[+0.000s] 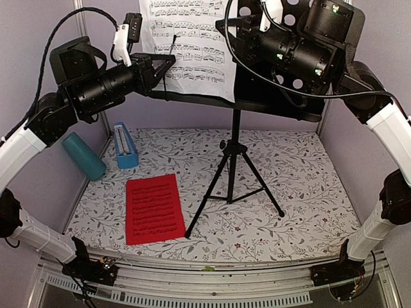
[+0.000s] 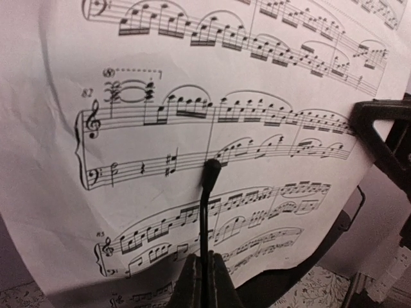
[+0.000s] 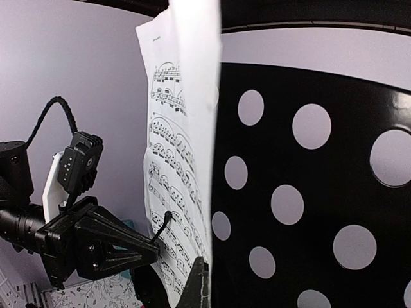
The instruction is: Set up the instrument practice props
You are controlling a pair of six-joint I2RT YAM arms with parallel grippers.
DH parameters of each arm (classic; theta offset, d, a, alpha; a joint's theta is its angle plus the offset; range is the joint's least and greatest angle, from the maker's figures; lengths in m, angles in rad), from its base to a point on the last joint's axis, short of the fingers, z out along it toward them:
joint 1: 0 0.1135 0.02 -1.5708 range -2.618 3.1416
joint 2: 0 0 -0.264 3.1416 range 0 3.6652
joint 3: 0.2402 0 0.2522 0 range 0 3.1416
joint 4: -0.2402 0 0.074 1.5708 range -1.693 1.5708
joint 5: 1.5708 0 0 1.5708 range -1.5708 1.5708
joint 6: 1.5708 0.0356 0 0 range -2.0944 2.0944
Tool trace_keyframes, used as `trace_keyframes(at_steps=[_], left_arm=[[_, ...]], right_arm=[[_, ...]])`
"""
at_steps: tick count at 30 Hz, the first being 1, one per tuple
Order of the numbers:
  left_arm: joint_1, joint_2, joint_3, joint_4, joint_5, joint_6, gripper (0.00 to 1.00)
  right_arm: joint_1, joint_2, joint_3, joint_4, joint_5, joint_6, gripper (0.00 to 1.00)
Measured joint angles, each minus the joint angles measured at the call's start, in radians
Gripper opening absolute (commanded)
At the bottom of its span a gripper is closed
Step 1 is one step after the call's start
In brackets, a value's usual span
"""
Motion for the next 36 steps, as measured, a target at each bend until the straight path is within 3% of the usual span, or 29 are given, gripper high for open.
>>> trace_keyframes(at_steps=[2,6,14,20,26,36], left_arm=[[0.0,0.002,0.003,-0.002,0.0,0.0,0.0],[0.0,0.002,0.003,-0.007,-0.002,-0.006,0.17],[-0.002,0.008,0.003,-0.01,-0.001,-0.006,0.21],[-0.002,0.008,0.003,-0.01,0.0,-0.007,0.25],[-0.002,0.004,0.0,-0.009,0.002,-0.009,0.31],[-0.002,-0.084,-0.06,-0.005,0.037,-0.046,0.4]], right_arm=[[0.0,0.003,0.0,-0.003,-0.004,0.0,0.0],[-0.005,0.01,0.0,-0.006,-0.005,0.0,0.0],[-0.007,0.01,0.0,-0.026,0.002,0.011,0.31],[-0.008,0.01,0.0,-0.034,0.01,0.019,0.47],[-0.009,-0.006,-0.003,-0.05,0.028,0.036,0.59],[-0.01,-0.139,-0.096,-0.071,0.034,0.111,0.7]])
